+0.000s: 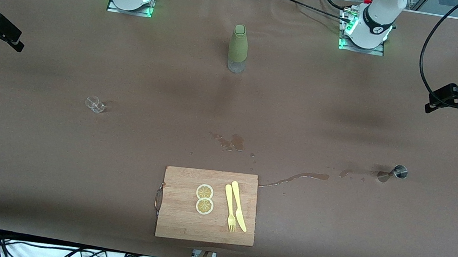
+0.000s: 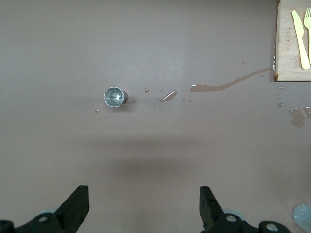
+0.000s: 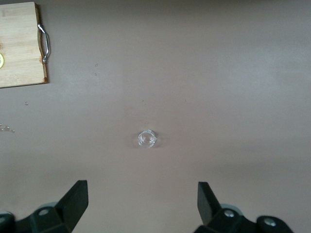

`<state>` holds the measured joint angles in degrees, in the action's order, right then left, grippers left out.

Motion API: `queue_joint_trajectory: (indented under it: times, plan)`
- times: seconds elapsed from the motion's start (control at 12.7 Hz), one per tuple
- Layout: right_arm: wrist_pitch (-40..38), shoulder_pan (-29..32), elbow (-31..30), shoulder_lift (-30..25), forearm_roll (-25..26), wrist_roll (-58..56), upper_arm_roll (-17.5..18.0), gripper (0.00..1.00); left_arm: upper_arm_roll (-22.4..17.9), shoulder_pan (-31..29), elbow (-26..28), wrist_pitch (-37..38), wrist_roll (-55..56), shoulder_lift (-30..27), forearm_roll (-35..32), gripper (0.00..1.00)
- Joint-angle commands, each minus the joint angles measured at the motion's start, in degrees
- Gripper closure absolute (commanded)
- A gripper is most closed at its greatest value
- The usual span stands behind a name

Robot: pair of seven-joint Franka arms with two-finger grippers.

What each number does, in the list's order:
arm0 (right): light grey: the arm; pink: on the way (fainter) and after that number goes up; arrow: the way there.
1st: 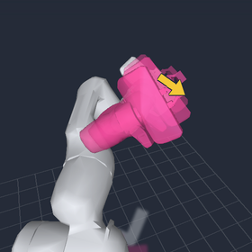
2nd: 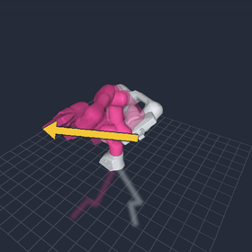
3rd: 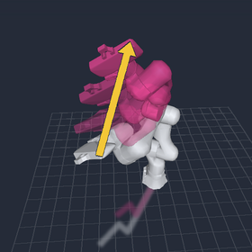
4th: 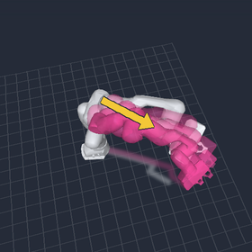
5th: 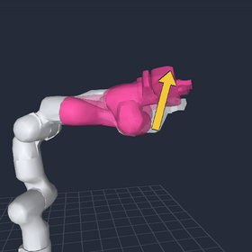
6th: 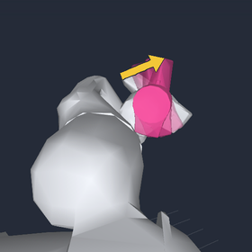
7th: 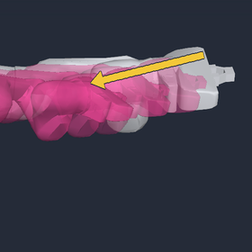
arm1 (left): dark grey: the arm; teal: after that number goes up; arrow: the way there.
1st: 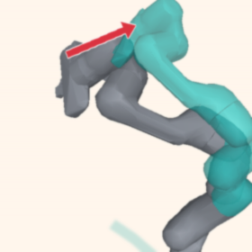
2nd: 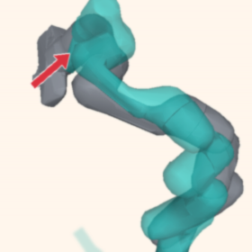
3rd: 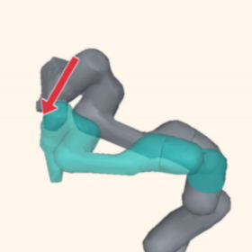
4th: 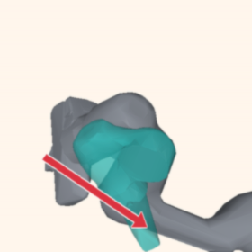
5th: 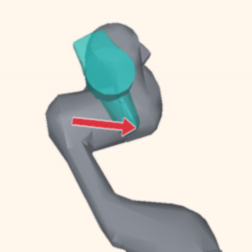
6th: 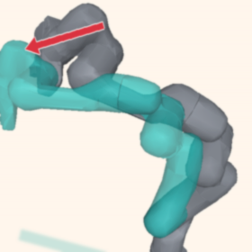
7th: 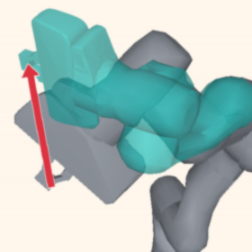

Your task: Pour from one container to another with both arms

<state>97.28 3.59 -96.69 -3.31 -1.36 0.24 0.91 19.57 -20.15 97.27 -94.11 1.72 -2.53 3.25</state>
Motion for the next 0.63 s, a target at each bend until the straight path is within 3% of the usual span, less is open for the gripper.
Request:
queue_joint_trajectory:
  times: [0.0,0.55]
  plan:
    - [-0.42,-0.25,0.01,-0.20,0.83,0.90,-0.21,0.00,0.56,-0.32,-0.50,0.59,0.65,-0.46,-1.84,0.00]
    - [-0.42,-0.25,0.01,-0.20,0.83,0.90,-0.21,0.00,0.12,-0.94,-0.51,1.38,-2.23,-0.46,-1.75,0.00]
